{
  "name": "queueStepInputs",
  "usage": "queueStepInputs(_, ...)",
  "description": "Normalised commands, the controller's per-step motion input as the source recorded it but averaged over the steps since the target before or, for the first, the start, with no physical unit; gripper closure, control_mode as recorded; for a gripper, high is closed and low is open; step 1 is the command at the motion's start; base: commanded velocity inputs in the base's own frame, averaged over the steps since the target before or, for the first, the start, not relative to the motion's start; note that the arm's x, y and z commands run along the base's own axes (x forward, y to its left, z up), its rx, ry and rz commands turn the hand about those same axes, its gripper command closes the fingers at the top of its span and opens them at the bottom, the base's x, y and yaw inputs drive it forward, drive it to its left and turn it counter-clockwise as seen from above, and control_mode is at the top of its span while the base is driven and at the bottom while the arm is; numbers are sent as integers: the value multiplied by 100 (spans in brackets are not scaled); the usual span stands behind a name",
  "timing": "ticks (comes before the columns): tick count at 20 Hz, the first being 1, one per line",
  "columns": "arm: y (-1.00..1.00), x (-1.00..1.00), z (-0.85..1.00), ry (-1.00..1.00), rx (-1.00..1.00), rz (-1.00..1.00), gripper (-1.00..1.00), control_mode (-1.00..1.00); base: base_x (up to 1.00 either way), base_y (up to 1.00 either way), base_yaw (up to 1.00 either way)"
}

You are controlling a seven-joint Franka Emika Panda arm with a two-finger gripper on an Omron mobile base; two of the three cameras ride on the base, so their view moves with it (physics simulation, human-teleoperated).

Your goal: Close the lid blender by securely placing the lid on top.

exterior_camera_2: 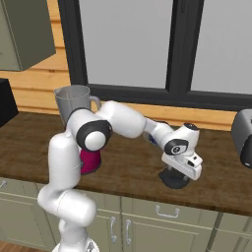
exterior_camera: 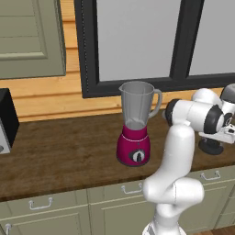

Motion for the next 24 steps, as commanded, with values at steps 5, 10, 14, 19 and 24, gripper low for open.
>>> queueStepInputs(5, 30, 1, -50, 0, 0, 0, 100, -100, 0, 0, 0)
queueStepInputs(10, 52, 0, -44, 0, 0, 0, 100, -100, 0, 0, 0)
queueStepInputs(14, 69, 0, -30, 2, 0, 0, 100, -100, 0, 0, 0)
queueStepInputs(19, 56, 0, -48, 8, 0, 0, 100, -100, 0, 0, 0)
queueStepInputs(24, 32, -11, -10, -3, 0, 0, 100, -100, 0, 0, 0)
